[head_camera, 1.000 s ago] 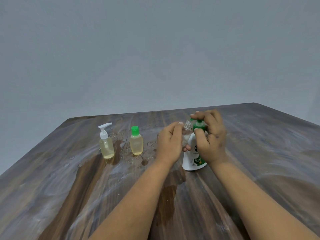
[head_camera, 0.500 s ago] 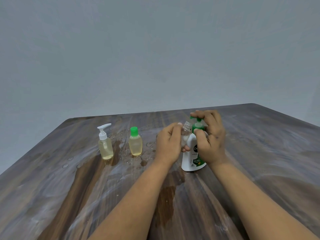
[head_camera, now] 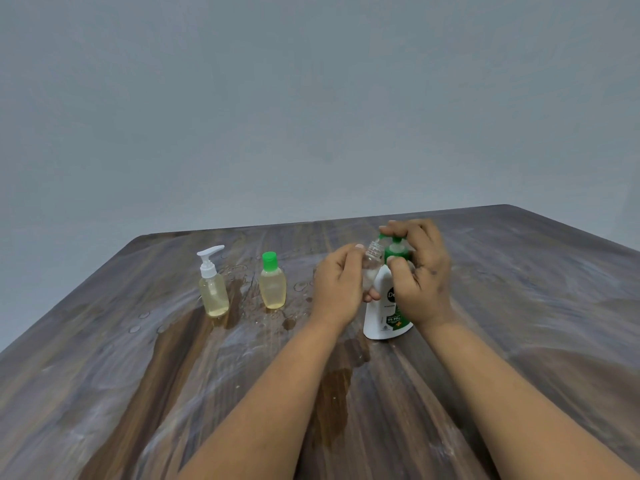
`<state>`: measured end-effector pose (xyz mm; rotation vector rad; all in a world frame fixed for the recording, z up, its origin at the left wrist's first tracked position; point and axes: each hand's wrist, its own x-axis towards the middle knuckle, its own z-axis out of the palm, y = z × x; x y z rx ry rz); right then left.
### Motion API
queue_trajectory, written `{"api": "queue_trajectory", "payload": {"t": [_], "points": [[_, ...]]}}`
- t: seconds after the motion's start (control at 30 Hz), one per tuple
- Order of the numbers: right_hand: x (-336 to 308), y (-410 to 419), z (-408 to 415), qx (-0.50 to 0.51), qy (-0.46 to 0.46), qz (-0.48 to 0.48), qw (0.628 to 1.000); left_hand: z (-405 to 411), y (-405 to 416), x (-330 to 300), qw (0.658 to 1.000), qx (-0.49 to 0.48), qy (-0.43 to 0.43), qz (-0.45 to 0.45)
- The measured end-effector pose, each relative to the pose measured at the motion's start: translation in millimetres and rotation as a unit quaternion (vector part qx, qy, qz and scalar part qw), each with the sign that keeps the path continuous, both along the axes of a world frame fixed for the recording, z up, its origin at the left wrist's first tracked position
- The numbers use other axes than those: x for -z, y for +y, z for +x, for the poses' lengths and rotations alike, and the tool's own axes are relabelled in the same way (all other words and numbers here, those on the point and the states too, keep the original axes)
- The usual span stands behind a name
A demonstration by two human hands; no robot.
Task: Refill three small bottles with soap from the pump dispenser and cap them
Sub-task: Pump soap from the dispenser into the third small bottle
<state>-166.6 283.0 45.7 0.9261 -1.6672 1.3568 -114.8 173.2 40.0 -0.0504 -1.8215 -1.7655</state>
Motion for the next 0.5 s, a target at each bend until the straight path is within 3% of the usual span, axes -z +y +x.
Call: {"api": "queue_trajectory", "payload": {"t": [0.5], "points": [[-2.6, 1.0, 1.9, 0.010, -0.015, -0.002, 1.000, 0.6, 0.9, -1.7, 1.000, -0.004, -0.010, 0.004]]}}
